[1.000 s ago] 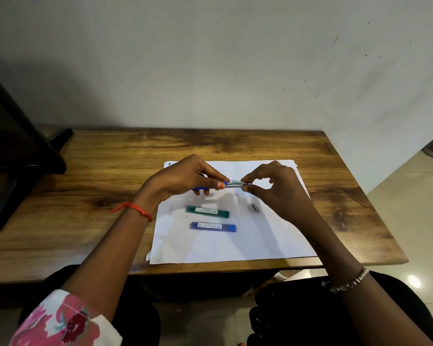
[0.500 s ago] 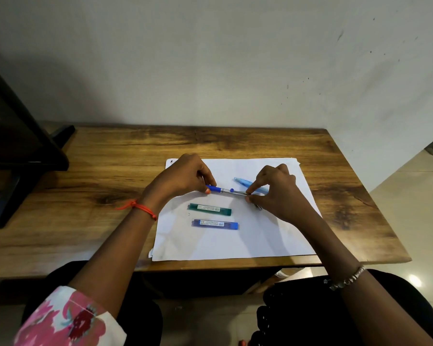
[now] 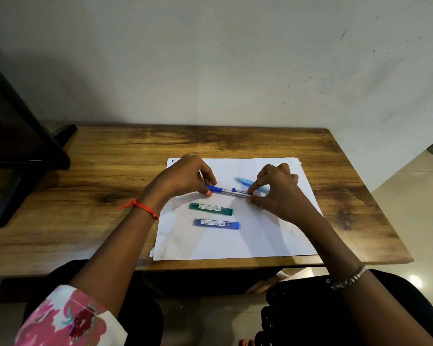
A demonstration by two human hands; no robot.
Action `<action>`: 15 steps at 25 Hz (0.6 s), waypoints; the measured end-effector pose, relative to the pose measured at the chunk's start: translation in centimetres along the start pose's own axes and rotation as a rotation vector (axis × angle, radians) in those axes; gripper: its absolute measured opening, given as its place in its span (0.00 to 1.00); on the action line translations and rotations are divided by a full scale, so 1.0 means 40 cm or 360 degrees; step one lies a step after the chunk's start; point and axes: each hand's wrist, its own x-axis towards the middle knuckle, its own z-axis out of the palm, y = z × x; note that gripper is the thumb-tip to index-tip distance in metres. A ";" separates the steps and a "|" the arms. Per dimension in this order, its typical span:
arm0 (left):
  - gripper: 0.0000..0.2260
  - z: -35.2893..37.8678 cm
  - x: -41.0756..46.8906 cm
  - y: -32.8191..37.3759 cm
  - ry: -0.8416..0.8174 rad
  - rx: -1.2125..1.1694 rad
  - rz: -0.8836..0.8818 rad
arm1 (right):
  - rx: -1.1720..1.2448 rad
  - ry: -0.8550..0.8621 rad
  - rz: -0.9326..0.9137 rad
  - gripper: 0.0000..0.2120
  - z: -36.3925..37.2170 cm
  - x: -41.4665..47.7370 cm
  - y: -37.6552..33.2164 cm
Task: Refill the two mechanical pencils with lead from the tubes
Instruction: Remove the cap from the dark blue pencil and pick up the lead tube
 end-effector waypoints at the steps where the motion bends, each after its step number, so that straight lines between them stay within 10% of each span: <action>1: 0.13 -0.001 0.001 -0.001 0.0006 0.0005 0.0002 | 0.0001 0.0003 -0.0006 0.13 0.000 0.000 0.000; 15: 0.14 -0.002 0.001 -0.007 0.0065 0.0050 0.0050 | 0.0014 0.0036 -0.0019 0.14 0.000 0.003 0.001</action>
